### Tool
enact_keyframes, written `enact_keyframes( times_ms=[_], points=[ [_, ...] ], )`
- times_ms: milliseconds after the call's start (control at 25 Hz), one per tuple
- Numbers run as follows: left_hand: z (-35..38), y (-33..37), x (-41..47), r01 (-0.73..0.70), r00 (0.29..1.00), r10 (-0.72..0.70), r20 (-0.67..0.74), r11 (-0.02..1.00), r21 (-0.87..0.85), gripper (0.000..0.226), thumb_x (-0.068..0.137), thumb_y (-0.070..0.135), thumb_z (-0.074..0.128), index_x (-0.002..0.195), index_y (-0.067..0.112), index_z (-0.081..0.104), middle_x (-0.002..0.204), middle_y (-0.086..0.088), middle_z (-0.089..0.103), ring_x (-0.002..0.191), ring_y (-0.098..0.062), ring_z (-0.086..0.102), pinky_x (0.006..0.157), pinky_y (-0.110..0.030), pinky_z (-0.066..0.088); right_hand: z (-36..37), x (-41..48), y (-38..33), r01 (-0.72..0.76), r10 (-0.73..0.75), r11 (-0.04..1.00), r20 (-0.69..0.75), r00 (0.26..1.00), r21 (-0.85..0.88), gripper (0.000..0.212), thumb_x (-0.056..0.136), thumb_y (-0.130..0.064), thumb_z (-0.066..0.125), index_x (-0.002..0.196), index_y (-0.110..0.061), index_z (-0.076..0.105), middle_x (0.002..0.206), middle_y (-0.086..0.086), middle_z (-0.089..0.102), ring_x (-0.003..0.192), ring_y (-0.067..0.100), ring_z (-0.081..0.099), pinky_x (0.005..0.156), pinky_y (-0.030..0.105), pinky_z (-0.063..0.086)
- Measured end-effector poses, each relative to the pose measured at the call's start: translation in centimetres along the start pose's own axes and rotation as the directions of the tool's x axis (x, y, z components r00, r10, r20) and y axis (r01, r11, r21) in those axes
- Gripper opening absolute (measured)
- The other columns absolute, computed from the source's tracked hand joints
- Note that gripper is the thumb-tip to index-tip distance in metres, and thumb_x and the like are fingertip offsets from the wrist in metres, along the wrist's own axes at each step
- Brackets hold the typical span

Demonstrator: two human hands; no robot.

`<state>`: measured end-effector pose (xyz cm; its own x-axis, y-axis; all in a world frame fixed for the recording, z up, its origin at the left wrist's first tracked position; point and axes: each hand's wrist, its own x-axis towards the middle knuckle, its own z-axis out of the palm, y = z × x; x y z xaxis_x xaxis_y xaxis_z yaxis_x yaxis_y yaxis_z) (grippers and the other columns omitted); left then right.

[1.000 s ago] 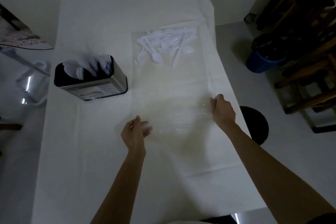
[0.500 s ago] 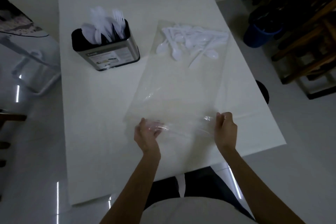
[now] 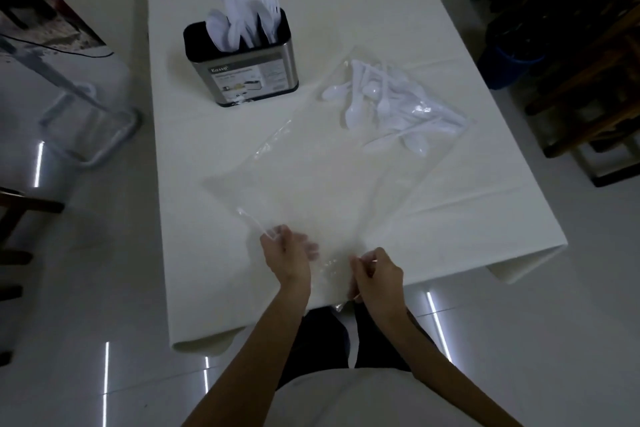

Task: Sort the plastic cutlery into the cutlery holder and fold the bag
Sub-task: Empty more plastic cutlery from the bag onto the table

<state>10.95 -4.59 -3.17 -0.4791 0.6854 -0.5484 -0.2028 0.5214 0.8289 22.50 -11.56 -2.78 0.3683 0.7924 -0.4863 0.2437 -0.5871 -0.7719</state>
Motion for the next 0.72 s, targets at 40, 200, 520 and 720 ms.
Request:
enact_keyframes(
  times_ms=[40,200,520,720],
  points=[
    [-0.3,0.2,0.5,-0.023,0.999,0.024,-0.031,0.998,0.057,0.012,0.100,0.018,0.038,0.092,0.009,0.040,0.065,-0.012,0.054,0.028,-0.011,0.049,0.030,-0.020,0.040,0.1,-0.2,-0.2,-0.009,0.010,1.000,0.017,1.000,-0.018,0.026,0.092,-0.026,0.058,0.073,-0.012,0.050,0.057,0.011,0.064,0.040,0.013,0.059,0.043,0.030,0.052],
    [-1.1,1.3,2.4,-0.168,0.980,0.187,-0.063,0.958,0.232,0.014,0.100,0.018,0.037,0.090,0.009,0.041,0.059,-0.009,0.049,0.030,-0.017,0.046,0.030,-0.021,0.035,-2.6,1.9,-1.7,0.031,-0.032,0.983,-0.005,0.999,-0.183,0.043,0.093,-0.041,0.051,0.064,-0.010,0.049,0.051,0.012,0.062,0.039,0.020,0.062,0.050,0.035,0.054],
    [-1.0,1.3,3.5,-0.127,0.968,0.198,-0.151,0.915,0.384,0.016,0.099,0.023,0.040,0.099,0.009,0.047,0.074,-0.019,0.059,0.052,-0.026,0.053,0.046,-0.031,0.045,-8.5,18.1,-10.7,0.307,-0.456,0.729,-0.100,0.884,-0.611,0.032,0.092,-0.040,0.050,0.092,-0.010,0.060,0.088,0.012,0.071,0.091,0.032,0.065,0.074,0.036,0.049],
    [-0.6,1.3,3.1,-0.095,0.948,0.216,-0.234,0.893,0.439,0.021,0.098,0.031,0.041,0.101,0.011,0.049,0.082,-0.017,0.065,0.066,-0.032,0.062,0.059,-0.037,0.052,-10.2,26.7,-14.4,0.335,-0.523,0.592,-0.033,0.852,-0.733,0.038,0.092,-0.035,0.050,0.113,-0.004,0.054,0.117,0.018,0.056,0.112,0.035,0.052,0.084,0.046,0.046]
  ],
)
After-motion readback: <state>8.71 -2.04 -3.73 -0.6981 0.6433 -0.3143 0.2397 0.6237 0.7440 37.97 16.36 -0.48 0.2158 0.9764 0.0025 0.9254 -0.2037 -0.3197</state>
